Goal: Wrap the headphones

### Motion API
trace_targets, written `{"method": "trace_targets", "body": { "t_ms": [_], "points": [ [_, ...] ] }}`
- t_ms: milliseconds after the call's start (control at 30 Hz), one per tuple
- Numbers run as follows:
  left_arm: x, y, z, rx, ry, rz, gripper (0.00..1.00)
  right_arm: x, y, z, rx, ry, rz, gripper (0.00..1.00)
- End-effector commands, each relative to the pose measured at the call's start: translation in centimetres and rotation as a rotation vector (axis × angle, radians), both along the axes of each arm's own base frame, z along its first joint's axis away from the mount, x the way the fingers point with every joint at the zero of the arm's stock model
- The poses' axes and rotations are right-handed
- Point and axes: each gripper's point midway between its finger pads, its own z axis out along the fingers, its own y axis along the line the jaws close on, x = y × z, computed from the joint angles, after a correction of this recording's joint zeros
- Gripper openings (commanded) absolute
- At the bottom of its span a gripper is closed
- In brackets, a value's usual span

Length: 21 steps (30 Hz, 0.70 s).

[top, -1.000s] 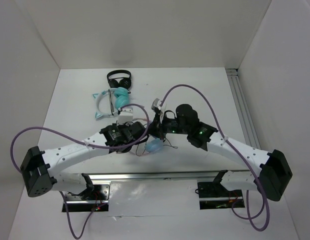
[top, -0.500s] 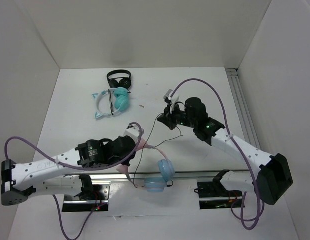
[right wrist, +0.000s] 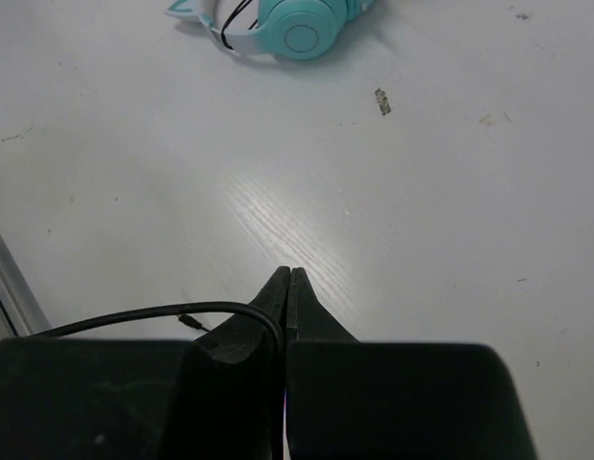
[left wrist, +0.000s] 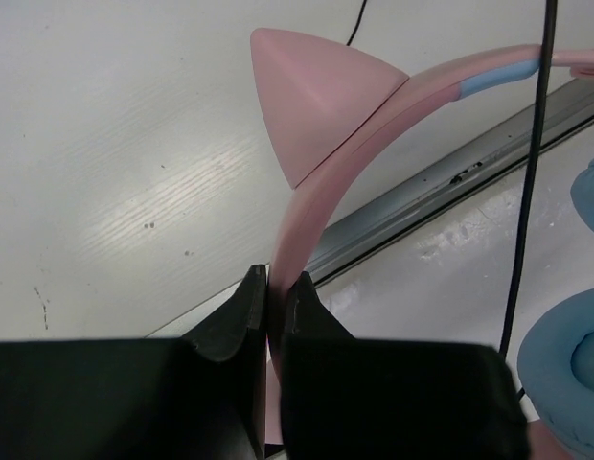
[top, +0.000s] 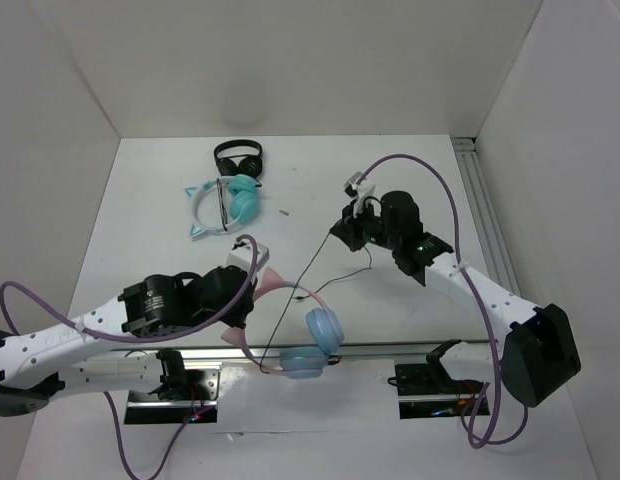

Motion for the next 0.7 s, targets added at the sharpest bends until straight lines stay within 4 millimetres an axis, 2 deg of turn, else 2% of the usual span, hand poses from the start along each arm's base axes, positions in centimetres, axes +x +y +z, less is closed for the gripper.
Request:
{"method": "trace_targets", "body": {
  "t_ms": [0, 33, 100, 167, 200, 267, 300, 367, 400, 467, 533, 567, 600, 633, 667],
  "points": [
    [-0.2, 0.6, 2.7, -0.088, 0.002, 0.074, 0.0, 1.8, -0.6, 1.0, 0.043, -0.034, -0.053, 0.0],
    [0.0, 0.9, 3.1, -0.094, -0.007, 0.097, 0.0, 1.7, -0.4, 0.6, 0.04, -0.022, -0.043, 0.0],
    [1.1, 2.0, 5.8, -0.139, -0.074, 0.182, 0.0, 1.7, 0.2, -0.4, 0.045, 0.015, -0.021, 0.0],
    [1.7, 2.9, 7.5, -0.163, -0.101, 0.261, 0.0, 1.3, 1.4, -0.3, 0.09, 0.027, 0.04, 0.0],
    [2.4, 3.0, 9.8, -0.214, -0.144, 0.296, 0.0, 0.5, 2.8, -0.8, 0.125, 0.049, 0.117, 0.0],
    [2.9, 2.9, 12.2, -0.276, -0.189, 0.303, 0.0, -1.4, 5.2, -1.0, 0.173, 0.086, 0.224, 0.01],
    [3.3, 2.0, 14.4, -0.359, -0.221, 0.297, 0.0, -2.1, 6.2, -1.7, 0.18, 0.098, 0.26, 0.01],
    [3.8, 0.8, 16.3, -0.416, -0.259, 0.267, 0.0, -3.1, 7.9, -2.2, 0.186, 0.107, 0.312, 0.01],
    [3.9, 0.4, 18.1, -0.482, -0.277, 0.27, 0.0, -4.3, 9.0, -2.2, 0.205, 0.12, 0.358, 0.02],
    [4.9, -0.2, 18.7, -0.492, -0.294, 0.317, 0.0, -5.1, 10.1, -2.0, 0.281, 0.135, 0.409, 0.02],
    [5.9, 0.3, 20.1, -0.515, -0.341, 0.39, 0.0, -6.4, 10.4, -2.8, 0.337, 0.179, 0.465, 0.07],
    [6.3, 0.6, 20.3, -0.513, -0.352, 0.429, 0.0, -6.6, 10.8, -1.3, 0.408, 0.159, 0.487, 0.07],
    [6.7, 0.5, 20.7, -0.538, -0.349, 0.48, 0.0, -7.1, 10.9, -1.3, 0.434, 0.172, 0.511, 0.09],
    [7.3, 1.1, 21.2, -0.543, -0.377, 0.531, 0.0, -7.8, 11.1, -2.6, 0.445, 0.216, 0.526, 0.09],
    [7.5, 1.4, 21.3, -0.537, -0.391, 0.556, 0.0, -7.9, 11.3, -1.5, 0.502, 0.194, 0.537, 0.09]
  ]
}}
